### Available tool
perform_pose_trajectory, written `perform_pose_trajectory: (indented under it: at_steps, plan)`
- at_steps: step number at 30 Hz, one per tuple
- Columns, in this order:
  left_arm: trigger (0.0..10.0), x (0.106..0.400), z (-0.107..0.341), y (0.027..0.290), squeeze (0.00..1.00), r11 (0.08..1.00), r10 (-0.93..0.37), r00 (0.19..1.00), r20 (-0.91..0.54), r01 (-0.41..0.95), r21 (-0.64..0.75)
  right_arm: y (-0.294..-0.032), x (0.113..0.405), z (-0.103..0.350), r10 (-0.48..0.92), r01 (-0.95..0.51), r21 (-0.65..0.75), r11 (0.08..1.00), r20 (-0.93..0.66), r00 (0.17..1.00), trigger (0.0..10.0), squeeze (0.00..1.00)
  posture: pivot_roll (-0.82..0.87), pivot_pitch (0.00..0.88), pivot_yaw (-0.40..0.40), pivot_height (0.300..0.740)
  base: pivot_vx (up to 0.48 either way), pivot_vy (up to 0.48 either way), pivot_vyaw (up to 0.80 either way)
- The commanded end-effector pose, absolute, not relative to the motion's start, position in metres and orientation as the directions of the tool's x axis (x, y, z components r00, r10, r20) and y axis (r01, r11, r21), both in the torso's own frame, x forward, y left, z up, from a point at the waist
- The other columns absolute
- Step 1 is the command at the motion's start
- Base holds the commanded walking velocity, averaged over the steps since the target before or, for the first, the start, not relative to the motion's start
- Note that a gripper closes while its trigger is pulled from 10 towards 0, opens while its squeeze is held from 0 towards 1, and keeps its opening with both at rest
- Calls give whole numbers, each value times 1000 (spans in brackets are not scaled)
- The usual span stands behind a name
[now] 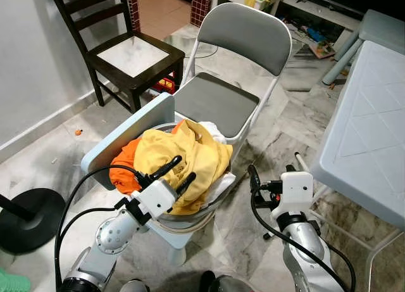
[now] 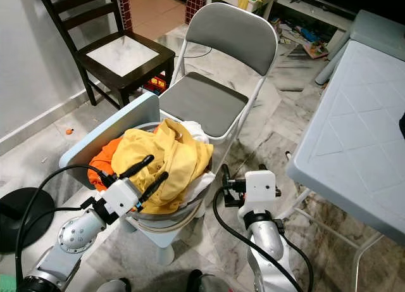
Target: Hang hanger
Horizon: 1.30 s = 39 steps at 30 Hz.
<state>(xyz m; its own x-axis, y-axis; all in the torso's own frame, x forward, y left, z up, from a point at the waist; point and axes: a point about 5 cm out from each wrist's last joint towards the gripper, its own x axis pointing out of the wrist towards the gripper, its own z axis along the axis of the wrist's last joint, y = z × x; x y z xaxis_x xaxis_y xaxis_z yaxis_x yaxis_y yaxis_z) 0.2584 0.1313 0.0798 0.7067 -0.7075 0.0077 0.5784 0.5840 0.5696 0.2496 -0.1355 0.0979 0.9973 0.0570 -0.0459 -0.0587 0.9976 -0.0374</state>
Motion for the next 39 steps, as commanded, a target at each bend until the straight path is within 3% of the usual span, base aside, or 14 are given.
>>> perform_pose_trajectory:
  at_steps: [1, 8, 9, 11, 12, 13, 18, 19, 20, 24, 29, 30, 31, 39]
  plan:
    - [10000, 248, 62, 130, 0, 503, -743, 662, -95, 648, 572, -137, 248, 93, 60, -63, -39, 997, -69, 996, 10000, 0, 148, 186, -160, 740, 0, 0, 0]
    - [9725, 247, 43, 138, 0, 463, -717, 663, -216, 685, 562, -137, 249, 93, 61, -63, -40, 997, -70, 996, 10000, 0, 146, 184, -159, 740, 0, 0, 0]
    - [8039, 248, 43, 138, 0, 468, -713, 669, -212, 679, 566, -137, 249, 93, 60, -63, -40, 997, -70, 996, 10000, 0, 146, 184, -159, 740, 0, 0, 0]
    - [8157, 250, 41, 138, 0, 486, -687, 697, -206, 651, 582, -137, 249, 93, 60, -63, -40, 997, -69, 996, 10000, 0, 143, 180, -155, 740, 0, 0, 0]
    - [9765, 252, 41, 138, 0, 504, -670, 716, -196, 633, 588, -136, 249, 93, 60, -63, -40, 997, -69, 996, 10000, 0, 142, 180, -154, 740, 0, 0, 0]
    - [10000, 253, 41, 139, 0, 516, -657, 731, -185, 614, 597, -136, 249, 93, 60, -63, -39, 997, -68, 996, 10000, 0, 140, 180, -153, 740, 0, 0, 0]
    - [10000, 254, 47, 143, 0, 562, -635, 765, -105, 551, 617, -138, 247, 92, 53, -56, -39, 998, -71, 996, 10000, 0, 135, 182, -150, 740, 0, 0, 0]
    - [10000, 254, 48, 144, 224, 567, -633, 768, -93, 543, 619, -138, 247, 92, 53, -55, -39, 998, -72, 996, 10000, 0, 135, 184, -150, 740, 0, 0, 0]
    - [10000, 254, 51, 148, 1000, 554, -633, 770, -75, 519, 651, -138, 246, 91, 51, -54, -38, 998, -74, 996, 10000, 0, 136, 185, -151, 740, 0, 0, 0]
    - [10000, 251, 53, 148, 1000, 476, -700, 710, -70, 538, 696, -138, 246, 91, 51, -54, -37, 998, -76, 996, 10000, 0, 138, 189, -152, 740, 0, 0, 0]
    - [10000, 247, 21, 149, 1000, 402, -649, 731, -213, 567, 719, -136, 249, 92, 53, -56, -36, 998, -71, 996, 10000, 0, 140, 191, -151, 740, 0, 0, 0]
    - [10000, 246, 17, 150, 745, 379, -647, 724, -240, 578, 723, -136, 249, 92, 53, -56, -36, 998, -70, 996, 10000, 0, 139, 191, -150, 740, 0, 0, 0]
    - [10000, 245, 13, 151, 0, 350, -648, 712, -269, 593, 725, -136, 250, 93, 52, -55, -36, 998, -68, 996, 10000, 0, 141, 191, -149, 740, 0, 0, 0]
    - [10000, 250, 9, 163, 0, 298, -622, 712, -325, 600, 742, -137, 250, 92, 43, -45, -34, 998, -68, 997, 10000, 0, 136, 188, -142, 740, 0, 0, 0]
